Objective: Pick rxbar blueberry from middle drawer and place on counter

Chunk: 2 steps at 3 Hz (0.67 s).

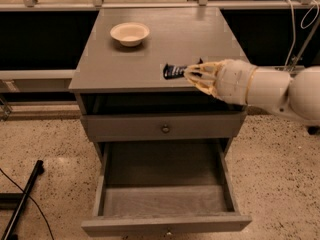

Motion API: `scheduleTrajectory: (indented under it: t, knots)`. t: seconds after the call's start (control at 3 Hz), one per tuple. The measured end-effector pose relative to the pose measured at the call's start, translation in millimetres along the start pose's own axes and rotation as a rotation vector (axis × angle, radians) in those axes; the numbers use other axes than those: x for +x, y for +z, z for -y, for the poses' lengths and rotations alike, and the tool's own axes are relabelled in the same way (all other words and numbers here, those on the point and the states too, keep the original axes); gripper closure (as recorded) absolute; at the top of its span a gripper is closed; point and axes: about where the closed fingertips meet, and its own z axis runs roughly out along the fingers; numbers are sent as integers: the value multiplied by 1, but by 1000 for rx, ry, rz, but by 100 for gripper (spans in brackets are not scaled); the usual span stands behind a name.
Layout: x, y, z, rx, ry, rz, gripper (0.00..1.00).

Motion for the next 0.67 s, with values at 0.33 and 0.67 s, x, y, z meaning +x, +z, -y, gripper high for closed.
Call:
scheduleTrajectory:
  t: [0.33,0.67]
  knots:
    - [21,28,32,26,-7,-16,82]
    - [37,59,57,52,-6,-12,58]
